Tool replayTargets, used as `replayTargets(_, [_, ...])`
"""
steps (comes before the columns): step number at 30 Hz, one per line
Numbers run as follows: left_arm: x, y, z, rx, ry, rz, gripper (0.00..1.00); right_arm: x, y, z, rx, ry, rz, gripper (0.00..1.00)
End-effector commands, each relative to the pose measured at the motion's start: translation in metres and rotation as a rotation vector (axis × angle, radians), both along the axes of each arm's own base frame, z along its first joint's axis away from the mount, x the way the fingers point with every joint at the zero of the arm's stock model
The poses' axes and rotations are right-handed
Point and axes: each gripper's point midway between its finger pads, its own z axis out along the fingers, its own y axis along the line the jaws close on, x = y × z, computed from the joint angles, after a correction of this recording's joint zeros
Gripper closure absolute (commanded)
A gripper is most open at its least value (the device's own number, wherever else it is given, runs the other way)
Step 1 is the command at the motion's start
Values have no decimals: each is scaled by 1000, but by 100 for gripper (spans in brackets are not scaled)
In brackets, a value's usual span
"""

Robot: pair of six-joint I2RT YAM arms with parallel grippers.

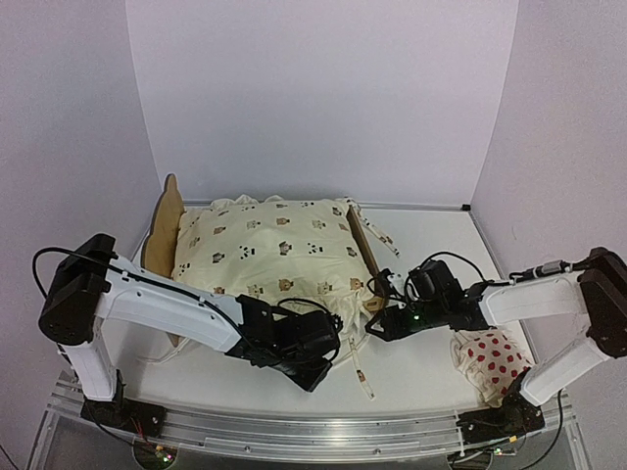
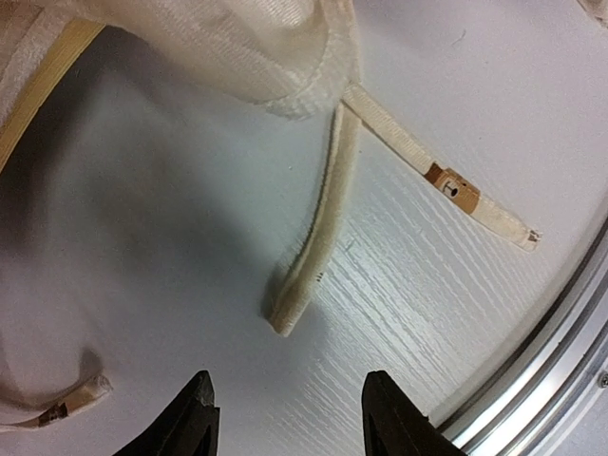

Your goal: Set up the pet bed

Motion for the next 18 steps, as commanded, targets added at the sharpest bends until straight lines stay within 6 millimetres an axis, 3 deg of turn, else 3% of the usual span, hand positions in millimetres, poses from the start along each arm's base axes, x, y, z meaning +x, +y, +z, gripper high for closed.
replayTargets(1, [8, -6, -10, 6, -20, -29, 49, 17, 14, 14, 52, -114, 37, 50])
replayTargets(14, [15, -14, -35, 47, -24, -67, 62, 20, 10, 10, 47, -155, 24, 54])
replayTargets(18, [17, -20, -40, 37, -42, -89, 78, 19, 8, 5, 43, -158, 20, 55])
